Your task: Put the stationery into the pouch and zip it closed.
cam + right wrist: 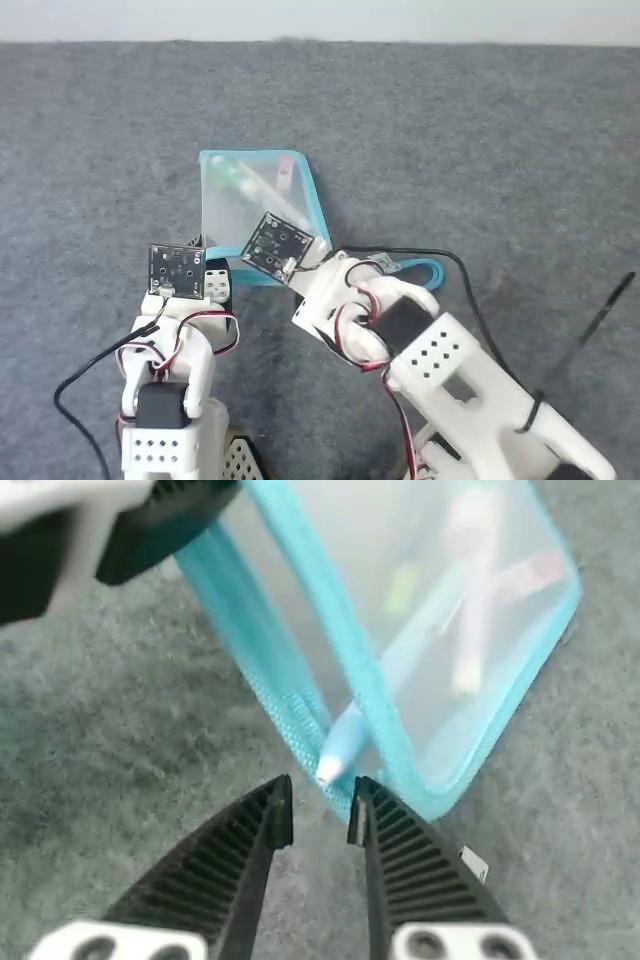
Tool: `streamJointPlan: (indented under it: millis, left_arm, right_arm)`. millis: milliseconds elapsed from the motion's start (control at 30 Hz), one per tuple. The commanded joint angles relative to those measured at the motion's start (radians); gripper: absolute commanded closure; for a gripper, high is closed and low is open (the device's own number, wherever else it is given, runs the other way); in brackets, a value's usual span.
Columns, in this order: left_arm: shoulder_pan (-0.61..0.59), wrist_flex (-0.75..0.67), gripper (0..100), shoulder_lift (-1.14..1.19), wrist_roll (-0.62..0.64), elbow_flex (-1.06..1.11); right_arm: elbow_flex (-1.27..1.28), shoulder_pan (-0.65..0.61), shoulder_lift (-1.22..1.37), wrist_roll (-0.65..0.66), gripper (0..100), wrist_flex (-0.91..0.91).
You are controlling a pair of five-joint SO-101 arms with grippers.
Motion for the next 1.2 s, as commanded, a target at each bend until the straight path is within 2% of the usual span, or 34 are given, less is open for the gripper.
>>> streamJointPlan:
  millis: [0, 300, 633, 833, 967, 1167]
  left_arm:
    - [0.006, -0.031, 99, 0.009, 0.020, -0.016]
    - [0.008, -0.031, 99, 0.009, 0.020, -0.016]
    - [0.009, -0.031, 99, 0.009, 0.020, -0.016]
    - [0.009, -0.031, 99, 0.009, 0.020, -0.016]
    - [0.009, -0.031, 99, 0.009, 0.020, -0.016]
    - [0.009, -0.031, 99, 0.009, 0.020, -0.016]
  right_arm:
    - [-0.066, 0.005, 0.024, 0.000, 89.5, -0.038]
    - [-0.143, 0.111, 0.087, -0.002, 89.6, -0.079]
    - [-0.391, 0.122, 0.091, 0.040, 89.4, 0.039]
    - [-0.344, 0.177, 0.090, 0.040, 89.4, 0.045]
    - [-0.218, 0.174, 0.079, 0.052, 89.4, 0.039]
    - [-0.138, 0.079, 0.077, 0.048, 89.5, 0.047]
